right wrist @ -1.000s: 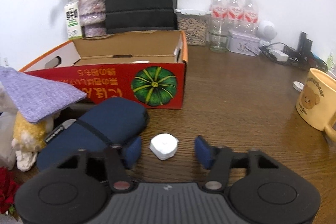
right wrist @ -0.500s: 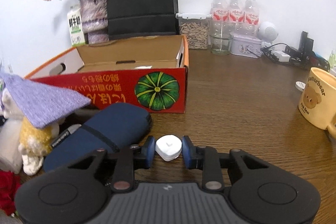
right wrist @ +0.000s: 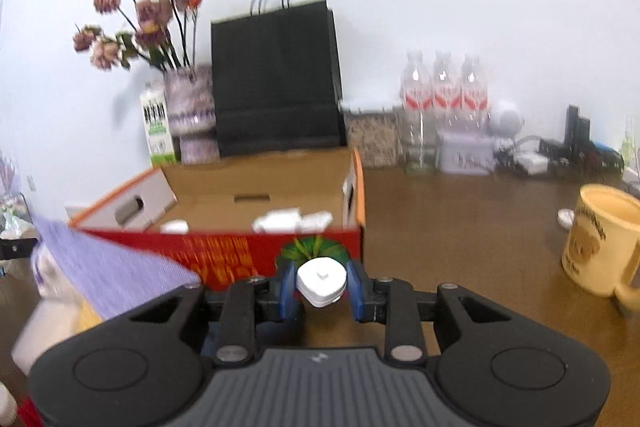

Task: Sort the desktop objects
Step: 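Carry bag and earbud case into the box and open both tools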

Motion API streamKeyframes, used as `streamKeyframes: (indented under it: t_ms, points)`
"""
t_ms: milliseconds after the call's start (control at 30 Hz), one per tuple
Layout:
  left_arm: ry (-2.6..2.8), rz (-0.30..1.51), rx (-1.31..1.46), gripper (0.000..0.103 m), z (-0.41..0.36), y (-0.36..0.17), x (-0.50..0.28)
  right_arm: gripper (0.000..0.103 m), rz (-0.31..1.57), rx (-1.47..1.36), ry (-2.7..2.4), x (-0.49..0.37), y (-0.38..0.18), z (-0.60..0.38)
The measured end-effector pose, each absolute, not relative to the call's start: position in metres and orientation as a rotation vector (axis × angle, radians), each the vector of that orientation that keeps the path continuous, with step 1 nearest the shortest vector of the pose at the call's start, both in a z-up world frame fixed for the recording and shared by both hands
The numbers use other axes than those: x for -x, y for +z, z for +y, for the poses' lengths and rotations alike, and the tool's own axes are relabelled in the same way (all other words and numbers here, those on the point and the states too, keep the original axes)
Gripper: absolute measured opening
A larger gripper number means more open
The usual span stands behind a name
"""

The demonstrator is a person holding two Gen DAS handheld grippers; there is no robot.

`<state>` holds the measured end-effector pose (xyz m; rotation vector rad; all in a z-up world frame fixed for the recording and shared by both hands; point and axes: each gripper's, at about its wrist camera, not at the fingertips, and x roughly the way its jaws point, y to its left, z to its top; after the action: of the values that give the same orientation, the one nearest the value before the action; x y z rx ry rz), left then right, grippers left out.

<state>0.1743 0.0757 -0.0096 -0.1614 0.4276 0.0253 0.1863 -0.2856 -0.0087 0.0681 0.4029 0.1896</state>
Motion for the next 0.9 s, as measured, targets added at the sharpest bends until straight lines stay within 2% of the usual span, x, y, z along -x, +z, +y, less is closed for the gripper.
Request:
streamKeyframes:
  t_ms: [400, 667, 900]
  points:
    - [-0.050, 0.285, 0.114, 0.041, 0.028, 0.057, -0.219, 0.027, 0.329, -0.046, 0.243, -0.233, 0.044, -0.243]
    - [-0.060, 0.358, 0.112, 0.041, -0.006, 0.052, -0.276, 0.027, 0.381, -0.053, 0.241, -0.286, 0.053, -0.209]
    - [-0.049, 0.469, 0.078, 0.041, -0.016, 0.030, -0.304, 0.027, 0.495, -0.025, 0.253, -0.321, 0.023, -0.193]
